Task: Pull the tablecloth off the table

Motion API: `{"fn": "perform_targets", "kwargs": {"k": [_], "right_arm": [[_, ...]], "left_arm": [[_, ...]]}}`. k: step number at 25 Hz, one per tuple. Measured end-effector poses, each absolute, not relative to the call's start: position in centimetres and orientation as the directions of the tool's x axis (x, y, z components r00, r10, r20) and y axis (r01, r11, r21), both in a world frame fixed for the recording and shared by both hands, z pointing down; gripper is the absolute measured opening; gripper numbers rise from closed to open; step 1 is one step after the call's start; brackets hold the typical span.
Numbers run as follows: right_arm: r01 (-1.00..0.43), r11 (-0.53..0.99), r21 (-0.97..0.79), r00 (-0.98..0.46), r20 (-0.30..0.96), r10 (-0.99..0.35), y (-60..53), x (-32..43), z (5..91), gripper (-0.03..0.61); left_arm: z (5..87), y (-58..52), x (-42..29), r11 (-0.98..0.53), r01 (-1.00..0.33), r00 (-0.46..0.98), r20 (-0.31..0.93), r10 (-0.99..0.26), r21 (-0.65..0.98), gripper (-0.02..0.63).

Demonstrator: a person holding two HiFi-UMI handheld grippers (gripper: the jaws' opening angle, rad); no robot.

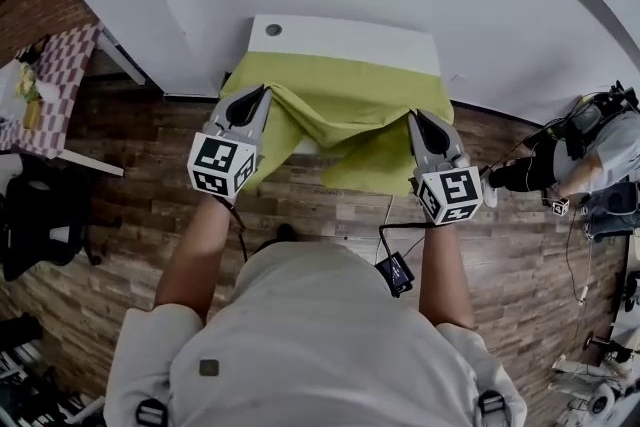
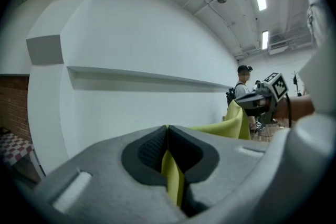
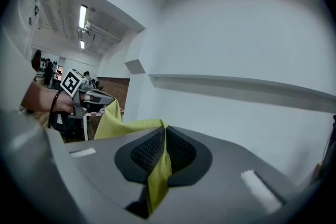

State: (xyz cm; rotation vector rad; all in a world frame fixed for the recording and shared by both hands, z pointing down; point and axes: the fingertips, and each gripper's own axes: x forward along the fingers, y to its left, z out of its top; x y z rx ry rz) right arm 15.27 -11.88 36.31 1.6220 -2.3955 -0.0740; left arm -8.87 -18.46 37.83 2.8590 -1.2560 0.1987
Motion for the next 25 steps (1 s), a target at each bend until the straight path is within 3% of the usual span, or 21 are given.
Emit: {"fn": "perform_targets", "kwargs": {"k": [25], "right_arm": [[-0.821,0.532,0.208,-0.539,0.025,-0.842,7.4,21.8,29.3,0.017]], "left_arm": [[30.7,3.1,-1.3,-0.561,-0.812,0.567,0.01,-0.824,-0.16,0.006]]}}
